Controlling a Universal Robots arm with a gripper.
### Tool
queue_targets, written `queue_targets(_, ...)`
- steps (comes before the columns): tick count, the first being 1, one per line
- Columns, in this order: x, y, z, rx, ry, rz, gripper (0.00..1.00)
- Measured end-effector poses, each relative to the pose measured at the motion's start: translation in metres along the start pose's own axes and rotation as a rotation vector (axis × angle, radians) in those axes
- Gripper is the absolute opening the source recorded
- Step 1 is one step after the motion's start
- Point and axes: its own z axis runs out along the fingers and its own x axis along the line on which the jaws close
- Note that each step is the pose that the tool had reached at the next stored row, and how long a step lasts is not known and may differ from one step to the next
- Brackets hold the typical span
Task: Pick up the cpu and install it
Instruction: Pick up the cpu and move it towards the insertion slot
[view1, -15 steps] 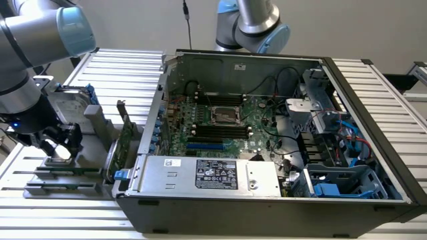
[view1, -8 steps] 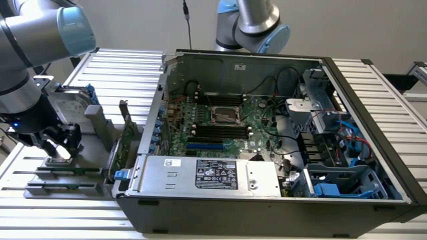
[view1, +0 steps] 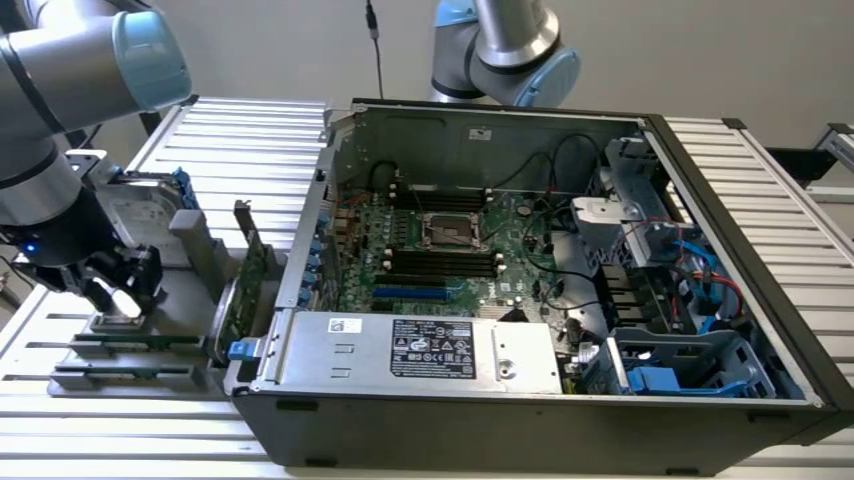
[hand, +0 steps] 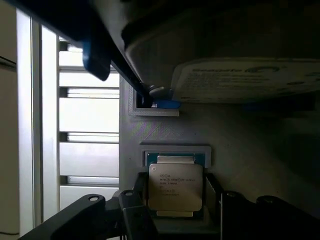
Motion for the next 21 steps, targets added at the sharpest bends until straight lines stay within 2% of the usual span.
queue_targets(6, 0.000, 0.0003, -0.0070, -0.0015, -0.0001, 0.000, 0.55)
queue_targets(12, 0.000, 0.0007, -0.0207, -0.0021, 0.0007, 0.000, 0.55)
queue_targets(21, -0.002, 0.0020, -0.0611, -0.0020, 0.0031, 0.000, 0.55)
